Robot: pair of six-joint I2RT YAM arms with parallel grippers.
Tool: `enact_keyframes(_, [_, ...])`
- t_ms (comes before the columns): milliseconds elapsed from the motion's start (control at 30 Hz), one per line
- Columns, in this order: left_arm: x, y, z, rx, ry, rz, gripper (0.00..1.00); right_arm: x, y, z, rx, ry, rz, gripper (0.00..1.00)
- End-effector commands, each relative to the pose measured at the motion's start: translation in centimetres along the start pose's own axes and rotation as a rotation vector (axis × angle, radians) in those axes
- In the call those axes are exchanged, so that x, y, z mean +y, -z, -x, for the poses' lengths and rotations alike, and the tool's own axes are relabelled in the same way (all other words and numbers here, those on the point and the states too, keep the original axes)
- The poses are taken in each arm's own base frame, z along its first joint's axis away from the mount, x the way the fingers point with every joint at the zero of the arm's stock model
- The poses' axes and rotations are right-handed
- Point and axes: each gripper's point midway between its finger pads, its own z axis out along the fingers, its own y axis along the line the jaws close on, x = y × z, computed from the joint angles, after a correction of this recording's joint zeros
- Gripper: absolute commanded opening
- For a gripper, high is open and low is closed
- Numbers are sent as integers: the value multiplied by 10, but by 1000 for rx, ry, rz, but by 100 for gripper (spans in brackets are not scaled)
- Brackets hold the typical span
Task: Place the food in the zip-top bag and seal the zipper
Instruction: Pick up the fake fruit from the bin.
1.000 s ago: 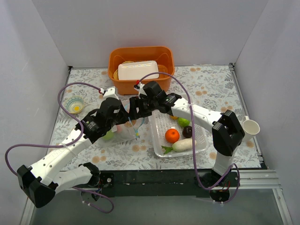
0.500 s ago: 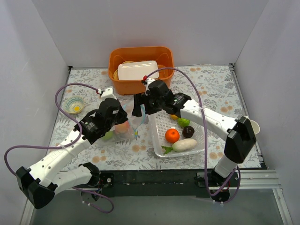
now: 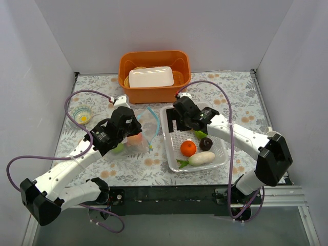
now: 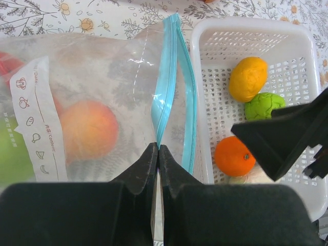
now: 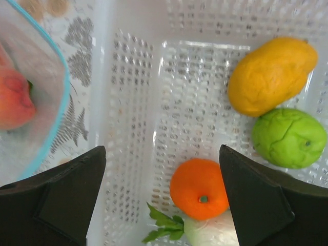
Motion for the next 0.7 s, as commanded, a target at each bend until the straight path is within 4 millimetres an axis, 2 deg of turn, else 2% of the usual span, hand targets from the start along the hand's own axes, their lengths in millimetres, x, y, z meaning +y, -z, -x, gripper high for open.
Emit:
enact_keyframes(0, [-2,2,2,-6,6,-10,0,-3,13,-17,-7,-64,91,98])
enact_keyframes(100, [-3,2,2,-3,6,-15,0,-15,11,-41,51,-63,86,98])
enact_keyframes(133, [-4,1,1,1,6,-18,0,-22,12,-56,104,-58,63,98])
enact_keyframes(233, [-6,-1,1,4,3,-21,0,-32,13,-68,95,-51,50,98])
enact_keyframes(300, [-7,-2,1,7,-3,-23,0,-35,15,-67,74,-47,53,98])
enact_keyframes(433, [-7,-5,1,10,-15,-18,0,-61,22,-53,14,-80,-64,98])
enact_keyframes(467, [-8,-4,2,8,-17,-20,0,-62,22,-48,2,-90,-62,98])
enact_keyframes(567, [-9,-5,2,12,-21,-22,0,-63,14,-34,-9,-97,-16,98])
enact_keyframes(600, [-12,-3,4,12,-21,-28,0,-62,13,-22,-30,-89,-8,98])
enact_keyframes(667, [-13,-1,6,10,-22,-36,0,-73,1,-17,-4,-84,-47,98])
